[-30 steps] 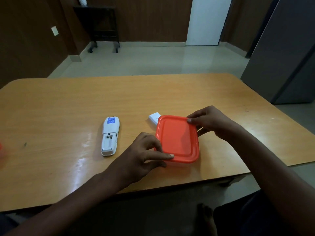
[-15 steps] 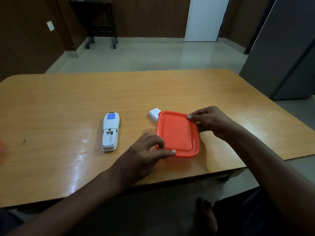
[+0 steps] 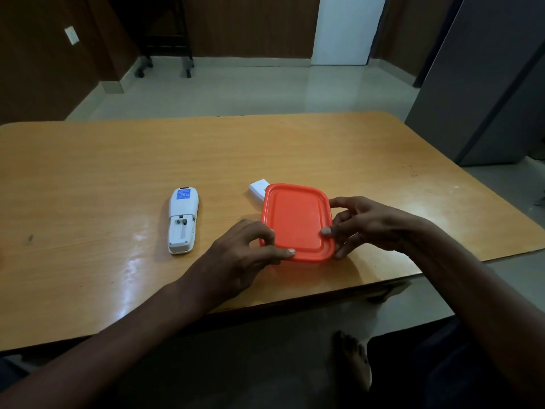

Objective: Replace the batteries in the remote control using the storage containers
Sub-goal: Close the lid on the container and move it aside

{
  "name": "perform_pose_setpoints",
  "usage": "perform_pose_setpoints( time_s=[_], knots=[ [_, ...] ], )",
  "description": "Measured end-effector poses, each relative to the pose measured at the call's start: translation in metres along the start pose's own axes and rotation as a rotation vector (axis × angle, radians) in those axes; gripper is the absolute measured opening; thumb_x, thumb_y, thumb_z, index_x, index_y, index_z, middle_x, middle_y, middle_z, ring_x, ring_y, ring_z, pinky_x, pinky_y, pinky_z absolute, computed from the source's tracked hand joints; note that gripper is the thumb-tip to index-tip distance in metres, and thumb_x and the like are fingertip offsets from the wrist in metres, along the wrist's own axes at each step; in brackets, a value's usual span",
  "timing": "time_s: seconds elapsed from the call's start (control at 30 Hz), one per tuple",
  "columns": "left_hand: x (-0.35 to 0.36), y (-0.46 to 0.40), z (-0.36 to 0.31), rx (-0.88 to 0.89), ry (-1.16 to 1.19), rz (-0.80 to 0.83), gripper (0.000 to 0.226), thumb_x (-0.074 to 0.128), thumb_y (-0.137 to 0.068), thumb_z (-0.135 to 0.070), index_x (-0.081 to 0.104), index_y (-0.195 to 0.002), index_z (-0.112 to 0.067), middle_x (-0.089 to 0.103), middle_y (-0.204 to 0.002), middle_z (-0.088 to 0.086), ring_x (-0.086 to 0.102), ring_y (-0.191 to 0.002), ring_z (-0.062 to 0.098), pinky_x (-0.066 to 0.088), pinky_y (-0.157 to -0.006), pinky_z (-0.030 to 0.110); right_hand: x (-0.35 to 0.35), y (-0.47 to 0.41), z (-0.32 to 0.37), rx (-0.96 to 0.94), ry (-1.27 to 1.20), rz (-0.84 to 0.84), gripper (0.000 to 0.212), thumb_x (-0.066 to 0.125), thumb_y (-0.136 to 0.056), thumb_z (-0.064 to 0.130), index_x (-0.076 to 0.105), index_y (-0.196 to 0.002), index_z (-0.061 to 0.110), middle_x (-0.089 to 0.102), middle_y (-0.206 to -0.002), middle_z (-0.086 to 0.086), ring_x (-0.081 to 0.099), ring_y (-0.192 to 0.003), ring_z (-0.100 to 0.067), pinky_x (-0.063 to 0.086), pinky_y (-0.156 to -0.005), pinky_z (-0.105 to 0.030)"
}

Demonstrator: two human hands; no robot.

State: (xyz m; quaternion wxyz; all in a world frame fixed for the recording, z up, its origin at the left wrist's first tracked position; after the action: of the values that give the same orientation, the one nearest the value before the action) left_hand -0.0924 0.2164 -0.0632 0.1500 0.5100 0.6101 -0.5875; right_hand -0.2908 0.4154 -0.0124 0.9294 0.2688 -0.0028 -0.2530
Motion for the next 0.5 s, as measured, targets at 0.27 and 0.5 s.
perform_pose_setpoints(
  time_s=[0.27, 0.5],
  knots=[
    [-0.007, -0.004, 0.006, -0.191, 0.283, 0.056, 0.029, 0.072, -0.087, -0.037, 0.077, -0.114, -0.031, 0.061, -0.109, -0.003, 0.059, -0.112, 0.016, 0.049, -0.096, 0.030, 0.003, 0.001, 0.012, -0.044, 0.212, -0.092, 0.095, 0.079, -0.081, 0.002, 0.028, -0.155, 0.031, 0.057, -0.118, -0.013, 0.072, -0.093, -0.030, 0.063, -0.075, -0.049],
    [-0.014, -0.017, 0.005, -0.858, 0.594, -0.265, 0.021, 0.077, -0.086, -0.027, 0.076, -0.104, -0.038, 0.074, -0.102, -0.006, 0.069, -0.099, 0.004, 0.056, -0.082, 0.018, 0.006, -0.023, 0.012, -0.146, 0.230, -0.333, 0.036, 0.071, -0.090, 0.043, 0.070, -0.103, 0.010, 0.065, -0.095, -0.011, 0.068, -0.078, -0.024, 0.061, -0.058, -0.041]
  ],
)
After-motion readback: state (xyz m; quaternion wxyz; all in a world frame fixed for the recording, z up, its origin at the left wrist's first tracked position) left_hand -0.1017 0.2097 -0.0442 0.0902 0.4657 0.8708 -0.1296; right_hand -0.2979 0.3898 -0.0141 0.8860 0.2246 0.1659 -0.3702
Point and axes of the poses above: each hand's wrist, its own y-axis away from the middle knuckle, its own x-axis out of the palm, z = x × y, the point moved 1 cm from there along -y, towards the middle knuckle
